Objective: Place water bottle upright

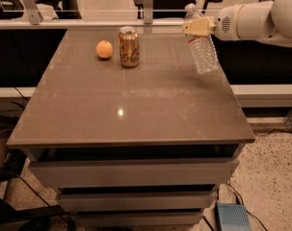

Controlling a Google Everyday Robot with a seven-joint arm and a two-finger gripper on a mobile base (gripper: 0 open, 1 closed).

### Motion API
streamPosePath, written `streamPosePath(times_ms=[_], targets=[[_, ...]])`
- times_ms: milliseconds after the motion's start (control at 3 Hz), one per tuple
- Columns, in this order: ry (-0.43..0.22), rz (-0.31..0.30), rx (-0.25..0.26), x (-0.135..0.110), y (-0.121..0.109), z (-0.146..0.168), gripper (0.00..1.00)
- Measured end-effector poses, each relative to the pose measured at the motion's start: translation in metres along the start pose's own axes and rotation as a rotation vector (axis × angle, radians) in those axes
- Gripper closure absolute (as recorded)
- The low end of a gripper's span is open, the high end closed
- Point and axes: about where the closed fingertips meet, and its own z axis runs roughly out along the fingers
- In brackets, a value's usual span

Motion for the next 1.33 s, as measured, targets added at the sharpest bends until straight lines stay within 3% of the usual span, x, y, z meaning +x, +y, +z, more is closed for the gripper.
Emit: streamPosePath(times_ms=[333, 667, 1000, 1333], targets=[[-0.165, 0.016, -0.096, -0.009, 0.008, -0.017, 1.0], [-0.302, -0.006, -0.19, -0.02, 0.02, -0.026, 1.0], [-0.394, -0.065, -0.244, -0.017, 0.028, -0.029, 1.0], [-0.443, -0.138, -0.279, -0.005, 0.032, -0.028, 1.0]])
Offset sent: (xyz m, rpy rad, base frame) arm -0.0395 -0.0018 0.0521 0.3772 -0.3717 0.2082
